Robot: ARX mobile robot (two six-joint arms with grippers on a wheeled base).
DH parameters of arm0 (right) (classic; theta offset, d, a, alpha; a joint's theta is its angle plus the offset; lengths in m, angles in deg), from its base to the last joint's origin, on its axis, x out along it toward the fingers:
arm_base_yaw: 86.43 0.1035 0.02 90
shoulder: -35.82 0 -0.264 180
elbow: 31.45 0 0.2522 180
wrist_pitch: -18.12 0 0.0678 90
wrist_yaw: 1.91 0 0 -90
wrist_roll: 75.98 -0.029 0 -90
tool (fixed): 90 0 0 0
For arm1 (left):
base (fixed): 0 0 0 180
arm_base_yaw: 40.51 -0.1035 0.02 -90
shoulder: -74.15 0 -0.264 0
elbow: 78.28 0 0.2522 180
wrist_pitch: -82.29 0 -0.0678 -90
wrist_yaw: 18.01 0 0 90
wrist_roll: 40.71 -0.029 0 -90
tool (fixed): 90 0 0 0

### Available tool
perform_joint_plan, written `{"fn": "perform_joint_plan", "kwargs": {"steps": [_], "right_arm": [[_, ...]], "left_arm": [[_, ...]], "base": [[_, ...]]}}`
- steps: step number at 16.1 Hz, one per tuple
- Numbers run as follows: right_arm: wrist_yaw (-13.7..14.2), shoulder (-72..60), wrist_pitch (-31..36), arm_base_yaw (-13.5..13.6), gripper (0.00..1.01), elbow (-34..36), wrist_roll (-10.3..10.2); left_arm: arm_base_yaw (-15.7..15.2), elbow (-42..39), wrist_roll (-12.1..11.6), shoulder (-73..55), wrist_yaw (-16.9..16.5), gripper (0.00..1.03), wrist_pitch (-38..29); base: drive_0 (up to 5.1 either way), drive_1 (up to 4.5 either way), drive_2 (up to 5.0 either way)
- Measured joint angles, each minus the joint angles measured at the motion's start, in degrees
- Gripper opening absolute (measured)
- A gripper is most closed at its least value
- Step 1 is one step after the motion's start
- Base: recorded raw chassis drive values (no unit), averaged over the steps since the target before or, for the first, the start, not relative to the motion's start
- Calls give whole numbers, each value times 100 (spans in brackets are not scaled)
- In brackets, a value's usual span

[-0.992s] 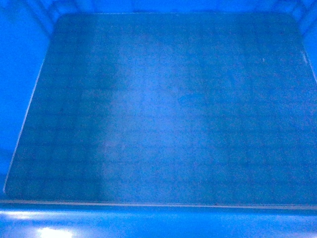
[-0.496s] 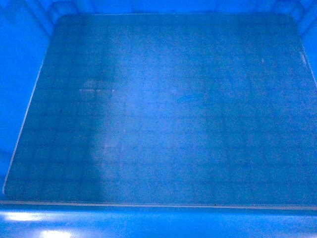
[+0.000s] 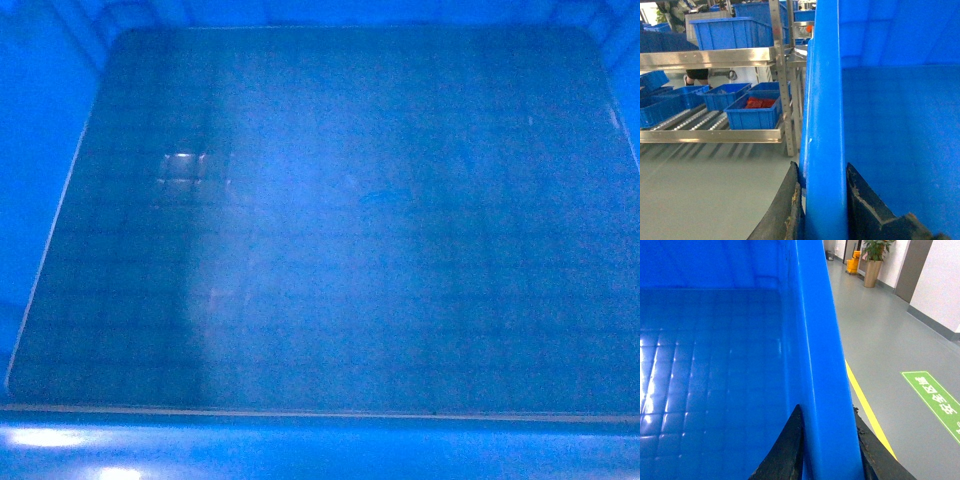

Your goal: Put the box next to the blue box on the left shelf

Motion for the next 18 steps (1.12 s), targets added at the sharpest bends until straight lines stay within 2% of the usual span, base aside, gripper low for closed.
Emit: {"fn": "perform_joint_plan", "kwargs": {"steps": [18], "right_arm": [[-9, 0, -9, -2, 16, 9, 2]], "left_arm": [[0, -7, 0, 0, -2, 16, 22]], "base": [[2, 427, -424]]}}
